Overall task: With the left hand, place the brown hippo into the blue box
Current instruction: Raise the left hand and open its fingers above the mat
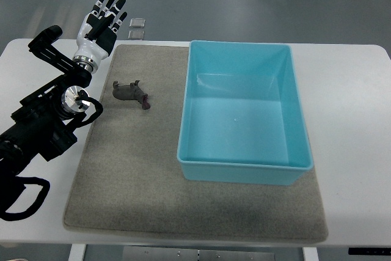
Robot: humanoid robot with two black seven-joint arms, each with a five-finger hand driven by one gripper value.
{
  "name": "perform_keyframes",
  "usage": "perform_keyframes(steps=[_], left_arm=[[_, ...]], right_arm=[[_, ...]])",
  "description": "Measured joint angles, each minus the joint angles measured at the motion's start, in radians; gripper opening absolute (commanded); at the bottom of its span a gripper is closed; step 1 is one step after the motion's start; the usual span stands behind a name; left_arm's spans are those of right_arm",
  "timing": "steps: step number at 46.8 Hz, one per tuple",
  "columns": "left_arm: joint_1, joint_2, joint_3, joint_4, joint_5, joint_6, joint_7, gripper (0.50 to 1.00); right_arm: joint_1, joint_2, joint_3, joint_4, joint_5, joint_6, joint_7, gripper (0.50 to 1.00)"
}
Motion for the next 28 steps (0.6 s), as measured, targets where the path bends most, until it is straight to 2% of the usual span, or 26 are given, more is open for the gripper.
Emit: perform_keyframes(steps=[28], left_arm=[[0.004, -0.014, 0.0, -0.006, -0.003, 0.001, -0.001, 0.996]], right_arm=[[0.0, 0.0, 0.0, 0.0, 0.0, 0.0, 0.0, 0.936]])
